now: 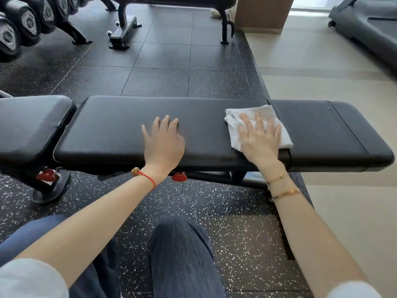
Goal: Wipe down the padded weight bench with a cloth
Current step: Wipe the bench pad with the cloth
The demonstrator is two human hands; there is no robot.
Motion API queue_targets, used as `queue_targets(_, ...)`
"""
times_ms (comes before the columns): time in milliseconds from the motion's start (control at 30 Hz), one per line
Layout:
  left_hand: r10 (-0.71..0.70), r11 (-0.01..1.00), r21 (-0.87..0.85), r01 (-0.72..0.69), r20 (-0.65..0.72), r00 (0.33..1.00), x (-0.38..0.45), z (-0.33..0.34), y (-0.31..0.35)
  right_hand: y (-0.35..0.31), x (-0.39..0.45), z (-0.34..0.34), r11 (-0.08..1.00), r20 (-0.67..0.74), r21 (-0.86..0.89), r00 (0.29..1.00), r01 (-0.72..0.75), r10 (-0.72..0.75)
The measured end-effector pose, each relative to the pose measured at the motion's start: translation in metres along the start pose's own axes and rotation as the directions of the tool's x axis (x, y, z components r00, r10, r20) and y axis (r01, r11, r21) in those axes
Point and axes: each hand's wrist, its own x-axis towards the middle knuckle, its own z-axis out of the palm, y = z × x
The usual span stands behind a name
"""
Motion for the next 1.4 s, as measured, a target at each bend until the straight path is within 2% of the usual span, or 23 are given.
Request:
queue_targets(100, -0.004, 1.000, 0.002, 0.004, -0.004, 1.000, 0.001, -0.001, 0.000, -0.037, 0.028, -0.001, 0.994, 0.115, -0.019, 0.988, 0.108, -0.105)
queue_targets(200, -0.014, 1.000, -0.001, 0.014, -0.023, 1.000, 0.002, -0.001, -0.001, -0.066, 0.028, 0.004, 0.968, 0.161, -0.019, 0.956, 0.251, -0.245)
queue_targets(333, -0.003, 1.000, 0.000, 0.003, -0.056, 0.998, 0.004, 0.001, -0.006, -0.044, 0.025, 0.005, 0.940, 0.157, 0.011, 0.928, 0.342, -0.339)
queue_targets(400, 0.000, 1.000, -0.006, 0.000, -0.066, 0.998, 0.004, 0.003, -0.007, -0.018, 0.033, 0.002, 0.954, 0.146, 0.002, 0.944, 0.300, -0.297)
queue_targets(500, -0.001, 1.000, -0.013, 0.000, -0.075, 0.997, 0.003, 0.005, -0.006, 0.011, 0.058, -0.008, 0.986, 0.154, -0.027, 0.975, 0.165, -0.159)
queue_targets(633, -0.015, 1.000, -0.024, 0.014, -0.048, 0.999, 0.002, 0.003, -0.005, -0.010, 0.092, -0.016, 0.999, 0.202, -0.018, 0.978, 0.045, -0.041)
queue_targets(700, -0.011, 1.000, -0.019, 0.010, -0.032, 0.999, 0.001, 0.001, -0.004, -0.037, 0.097, -0.012, 0.999, 0.219, 0.010, 0.975, 0.042, -0.043)
queue_targets(833, -0.005, 1.000, -0.005, 0.005, -0.038, 0.999, 0.003, -0.001, -0.007, -0.083, 0.081, 0.000, 0.983, 0.210, 0.021, 0.960, 0.184, -0.184)
queue_targets(1000, 0.018, 1.000, -0.003, -0.018, -0.040, 0.999, 0.005, 0.001, -0.010, -0.070, 0.035, 0.006, 0.946, 0.155, 0.008, 0.934, 0.324, -0.321)
queue_targets(1100, 0.035, 0.999, -0.010, -0.036, -0.045, 0.998, 0.006, 0.002, -0.010, -0.047, 0.023, 0.005, 0.962, 0.111, 0.000, 0.956, 0.272, -0.270)
queue_targets(1267, 0.066, 0.998, -0.003, -0.067, -0.007, 0.998, 0.004, 0.001, -0.011, -0.055, 0.055, -0.004, 1.000, 0.170, -0.010, 0.985, -0.014, 0.016)
queue_targets(1333, 0.073, 0.997, 0.001, -0.073, 0.007, 0.997, 0.004, 0.000, -0.012, -0.076, 0.063, -0.001, 1.000, 0.194, 0.003, 0.981, -0.029, 0.028)
queue_targets(1400, 0.072, 0.997, 0.004, -0.072, 0.013, 0.997, 0.004, 0.000, -0.013, -0.099, 0.062, 0.003, 0.999, 0.208, 0.020, 0.977, 0.034, -0.037)
